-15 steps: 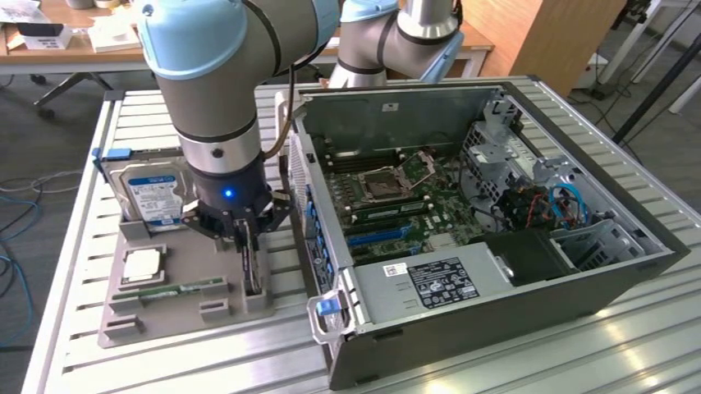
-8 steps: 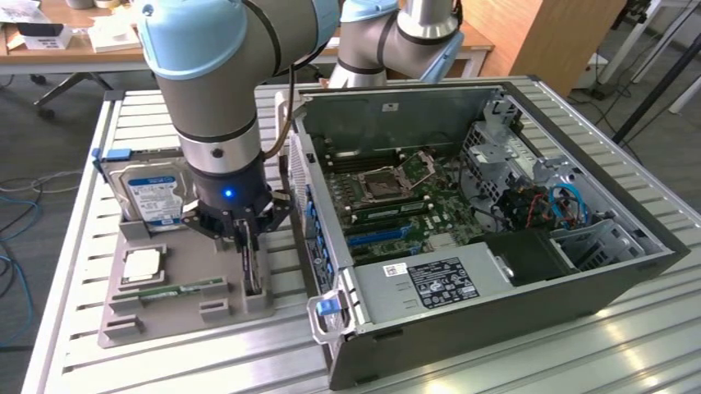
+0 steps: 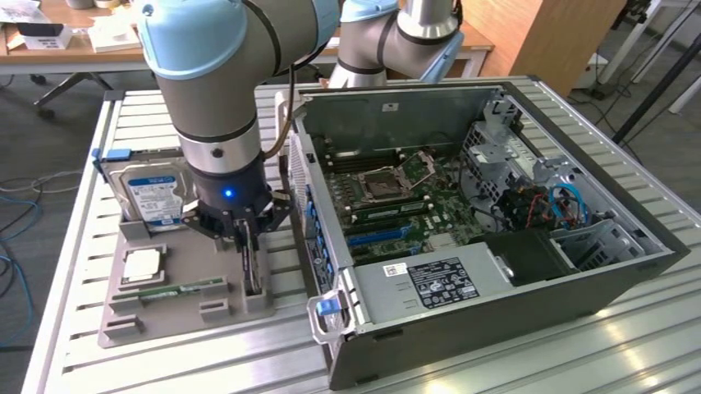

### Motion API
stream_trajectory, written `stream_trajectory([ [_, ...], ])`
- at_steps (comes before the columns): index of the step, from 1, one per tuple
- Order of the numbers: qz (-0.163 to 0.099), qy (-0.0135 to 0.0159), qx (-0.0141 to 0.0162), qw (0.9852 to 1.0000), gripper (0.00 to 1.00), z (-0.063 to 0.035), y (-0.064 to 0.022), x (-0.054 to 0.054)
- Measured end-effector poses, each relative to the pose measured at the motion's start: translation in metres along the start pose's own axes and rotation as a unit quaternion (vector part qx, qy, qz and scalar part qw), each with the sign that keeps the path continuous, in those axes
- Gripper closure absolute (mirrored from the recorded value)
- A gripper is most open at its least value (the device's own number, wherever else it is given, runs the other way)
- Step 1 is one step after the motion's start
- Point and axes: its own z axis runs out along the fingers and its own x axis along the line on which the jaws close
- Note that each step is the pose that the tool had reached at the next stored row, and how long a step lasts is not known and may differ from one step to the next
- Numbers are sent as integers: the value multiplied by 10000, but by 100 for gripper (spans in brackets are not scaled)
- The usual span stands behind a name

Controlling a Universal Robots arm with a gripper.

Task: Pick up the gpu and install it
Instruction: 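Pick up the gpu and move the gpu toward the slot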

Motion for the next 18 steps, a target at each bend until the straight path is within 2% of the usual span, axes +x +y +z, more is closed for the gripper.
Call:
stream_trajectory([
  [9, 0, 0, 0, 10000, 74, -103, 5, -5],
  [18, 0, 0, 0, 10000, 74, -287, 13, -14],
])
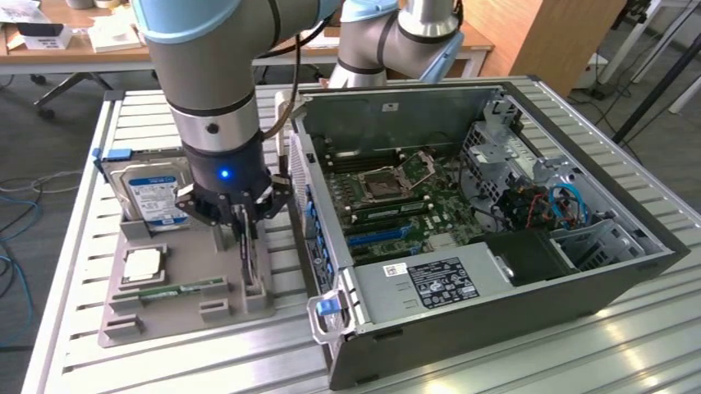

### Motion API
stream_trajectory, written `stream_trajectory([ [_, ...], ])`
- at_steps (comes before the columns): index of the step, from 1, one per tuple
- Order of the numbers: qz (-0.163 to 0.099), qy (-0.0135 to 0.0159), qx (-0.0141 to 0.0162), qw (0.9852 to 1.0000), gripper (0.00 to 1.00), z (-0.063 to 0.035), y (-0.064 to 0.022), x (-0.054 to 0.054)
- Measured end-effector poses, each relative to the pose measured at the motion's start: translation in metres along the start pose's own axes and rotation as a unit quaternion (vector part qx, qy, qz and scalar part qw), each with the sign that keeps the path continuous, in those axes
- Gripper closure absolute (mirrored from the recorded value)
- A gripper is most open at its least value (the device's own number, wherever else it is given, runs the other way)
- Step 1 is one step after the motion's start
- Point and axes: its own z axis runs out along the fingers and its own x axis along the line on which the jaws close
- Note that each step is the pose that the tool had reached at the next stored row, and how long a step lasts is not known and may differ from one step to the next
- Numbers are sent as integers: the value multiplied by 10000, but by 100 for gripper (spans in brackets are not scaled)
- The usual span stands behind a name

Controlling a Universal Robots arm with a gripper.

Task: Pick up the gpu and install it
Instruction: 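Pick up the gpu and move the gpu toward the slot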

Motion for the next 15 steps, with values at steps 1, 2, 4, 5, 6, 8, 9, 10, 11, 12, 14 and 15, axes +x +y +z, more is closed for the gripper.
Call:
stream_trajectory([
  [1, 0, 0, 0, 10000, 74, -27, 1, -1],
  [2, 0, 1, 0, 10000, 74, -56, 3, -2],
  [4, 0, 0, 0, 10000, 74, -116, 5, -5],
  [5, 0, 0, 0, 10000, 74, -149, 7, -7],
  [6, 0, 1, 0, 10000, 74, -183, 9, -8],
  [8, -1, 0, -1, 10000, 74, -254, 12, -11],
  [9, -2, 1, 0, 10000, 74, -289, 13, -13],
  [10, -4, 1, -1, 10000, 74, -326, 15, -15],
  [11, -8, 1, 0, 10000, 74, -370, 17, -17],
  [12, -13, 1, -1, 10000, 74, -410, 19, -18],
  [14, -30, 2, -2, 10000, 74, -483, 22, -22],
  [15, -40, 2, -2, 10000, 74, -519, 24, -23],
])
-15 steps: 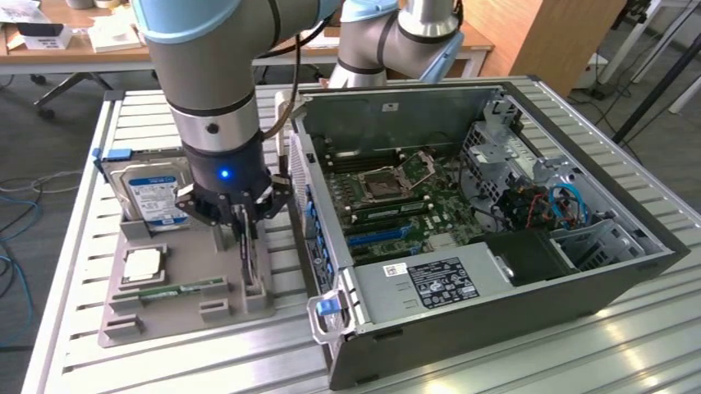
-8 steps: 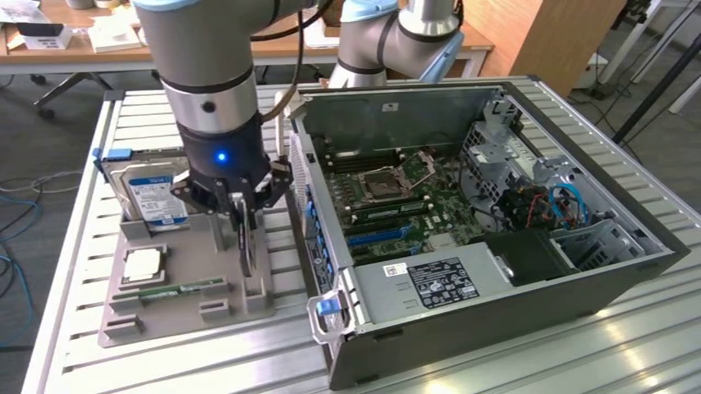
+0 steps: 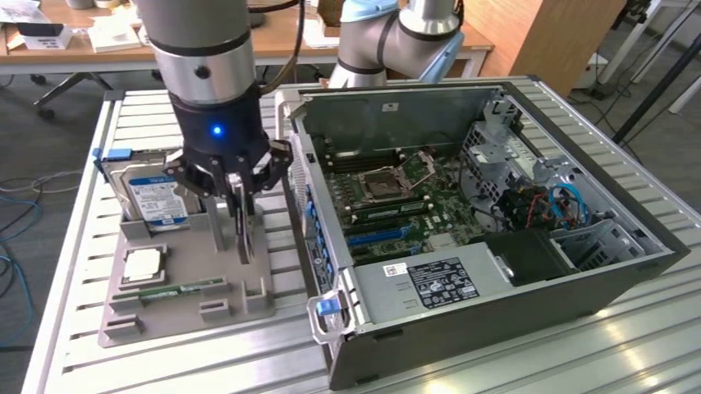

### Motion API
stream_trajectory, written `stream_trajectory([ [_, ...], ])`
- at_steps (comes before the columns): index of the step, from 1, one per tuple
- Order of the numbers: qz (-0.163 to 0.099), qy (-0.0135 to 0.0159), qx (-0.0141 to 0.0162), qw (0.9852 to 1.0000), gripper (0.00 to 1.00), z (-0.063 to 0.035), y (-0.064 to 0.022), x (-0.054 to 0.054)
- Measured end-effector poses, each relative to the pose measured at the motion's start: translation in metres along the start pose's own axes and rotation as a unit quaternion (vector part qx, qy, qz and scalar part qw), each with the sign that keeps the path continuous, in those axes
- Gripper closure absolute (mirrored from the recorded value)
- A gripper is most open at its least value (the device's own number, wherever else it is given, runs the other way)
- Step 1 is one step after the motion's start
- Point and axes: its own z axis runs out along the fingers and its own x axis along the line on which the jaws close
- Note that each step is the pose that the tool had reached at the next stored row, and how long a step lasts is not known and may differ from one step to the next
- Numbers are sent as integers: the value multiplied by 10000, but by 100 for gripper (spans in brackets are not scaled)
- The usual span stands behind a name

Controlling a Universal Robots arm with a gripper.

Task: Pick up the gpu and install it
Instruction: 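Pick up the gpu and move the gpu toward the slot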

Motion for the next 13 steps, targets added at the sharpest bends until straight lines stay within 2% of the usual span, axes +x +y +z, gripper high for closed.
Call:
stream_trajectory([
  [13, -82, 4, -4, 10000, 74, -464, 22, -21],
])
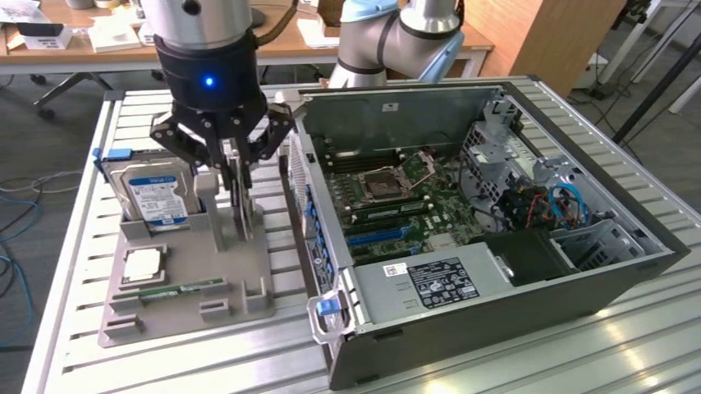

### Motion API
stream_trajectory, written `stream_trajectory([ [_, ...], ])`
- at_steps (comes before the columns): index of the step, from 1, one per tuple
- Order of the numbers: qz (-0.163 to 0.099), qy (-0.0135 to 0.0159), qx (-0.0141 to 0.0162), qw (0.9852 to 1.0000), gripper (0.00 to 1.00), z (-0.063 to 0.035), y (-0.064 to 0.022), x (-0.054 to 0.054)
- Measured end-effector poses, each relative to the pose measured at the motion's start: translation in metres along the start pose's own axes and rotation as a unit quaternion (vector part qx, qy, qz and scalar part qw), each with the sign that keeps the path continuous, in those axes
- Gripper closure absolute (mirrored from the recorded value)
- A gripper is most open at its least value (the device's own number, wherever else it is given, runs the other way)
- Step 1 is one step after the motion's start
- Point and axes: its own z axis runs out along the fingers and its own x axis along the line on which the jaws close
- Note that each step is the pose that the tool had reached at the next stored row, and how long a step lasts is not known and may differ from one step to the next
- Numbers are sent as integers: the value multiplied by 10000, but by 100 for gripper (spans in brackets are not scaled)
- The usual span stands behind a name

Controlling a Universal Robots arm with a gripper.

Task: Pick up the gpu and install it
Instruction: 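Pick up the gpu and move the gpu toward the slot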

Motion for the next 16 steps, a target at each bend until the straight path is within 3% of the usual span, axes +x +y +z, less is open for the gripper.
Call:
stream_trajectory([
  [16, -9, 0, 0, 10000, 74, -552, 26, -25],
])
